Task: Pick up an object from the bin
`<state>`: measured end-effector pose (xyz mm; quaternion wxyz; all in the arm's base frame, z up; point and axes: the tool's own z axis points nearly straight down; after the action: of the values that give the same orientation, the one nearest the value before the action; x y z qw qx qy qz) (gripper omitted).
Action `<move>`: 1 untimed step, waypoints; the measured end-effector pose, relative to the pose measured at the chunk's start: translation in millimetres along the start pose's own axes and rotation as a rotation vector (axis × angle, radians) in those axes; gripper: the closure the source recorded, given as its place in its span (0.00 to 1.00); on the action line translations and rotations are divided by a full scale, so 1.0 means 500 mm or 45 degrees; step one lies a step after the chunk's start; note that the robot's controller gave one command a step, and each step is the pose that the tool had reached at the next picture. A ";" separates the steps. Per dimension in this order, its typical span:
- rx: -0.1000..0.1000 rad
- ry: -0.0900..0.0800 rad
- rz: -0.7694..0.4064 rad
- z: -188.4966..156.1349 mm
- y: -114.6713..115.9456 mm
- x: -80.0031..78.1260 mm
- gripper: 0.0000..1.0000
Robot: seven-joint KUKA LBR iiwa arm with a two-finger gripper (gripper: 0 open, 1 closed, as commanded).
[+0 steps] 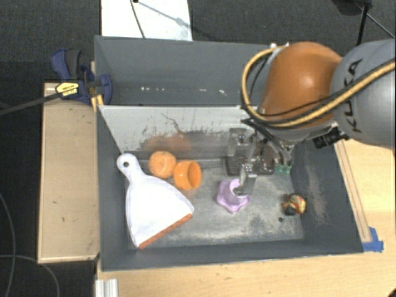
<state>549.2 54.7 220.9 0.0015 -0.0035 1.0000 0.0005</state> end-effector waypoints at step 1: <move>0.001 -0.011 -0.061 0.062 0.035 -0.039 0.00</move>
Offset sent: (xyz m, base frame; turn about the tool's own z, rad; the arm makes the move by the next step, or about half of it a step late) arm 0.0120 0.0547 -0.0764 -0.0754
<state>568.4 72.5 190.1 0.0057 -0.0276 0.9996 0.0000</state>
